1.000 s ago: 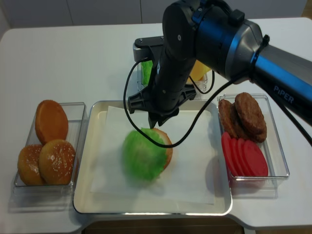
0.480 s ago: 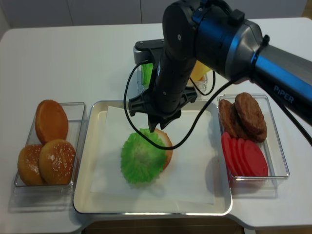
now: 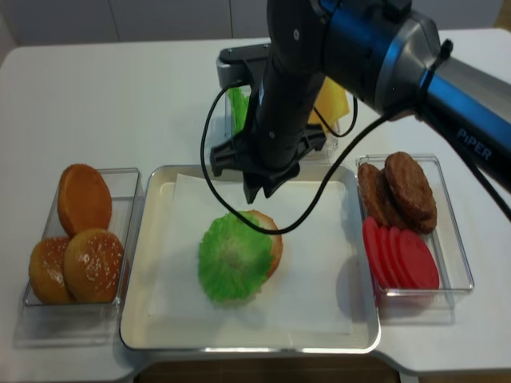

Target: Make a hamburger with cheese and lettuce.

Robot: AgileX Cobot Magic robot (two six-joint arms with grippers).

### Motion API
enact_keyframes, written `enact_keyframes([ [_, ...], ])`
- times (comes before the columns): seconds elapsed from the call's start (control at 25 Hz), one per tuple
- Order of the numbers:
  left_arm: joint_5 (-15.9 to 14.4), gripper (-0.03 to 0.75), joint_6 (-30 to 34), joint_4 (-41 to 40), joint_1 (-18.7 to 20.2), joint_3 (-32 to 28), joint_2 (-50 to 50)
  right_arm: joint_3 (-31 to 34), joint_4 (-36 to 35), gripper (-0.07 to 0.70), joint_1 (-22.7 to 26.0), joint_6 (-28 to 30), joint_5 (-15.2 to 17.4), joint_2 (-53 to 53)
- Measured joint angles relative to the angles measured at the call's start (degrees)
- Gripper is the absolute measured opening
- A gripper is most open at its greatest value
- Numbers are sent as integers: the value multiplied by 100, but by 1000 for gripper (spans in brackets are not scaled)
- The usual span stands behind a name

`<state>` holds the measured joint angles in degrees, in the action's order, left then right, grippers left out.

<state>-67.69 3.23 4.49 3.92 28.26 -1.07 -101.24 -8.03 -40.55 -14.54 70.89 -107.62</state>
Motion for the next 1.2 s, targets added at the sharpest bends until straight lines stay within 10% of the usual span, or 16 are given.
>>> enact_keyframes([
  [0.4,0,324,0,0,0,0,0,0,288,428,0,-11,34,852],
  [0.8,0,324,0,0,0,0,0,12,452,444,0,70,106,2057],
  [1.2,0,324,0,0,0,0,0,2066,513,444,0,70,137,4259],
])
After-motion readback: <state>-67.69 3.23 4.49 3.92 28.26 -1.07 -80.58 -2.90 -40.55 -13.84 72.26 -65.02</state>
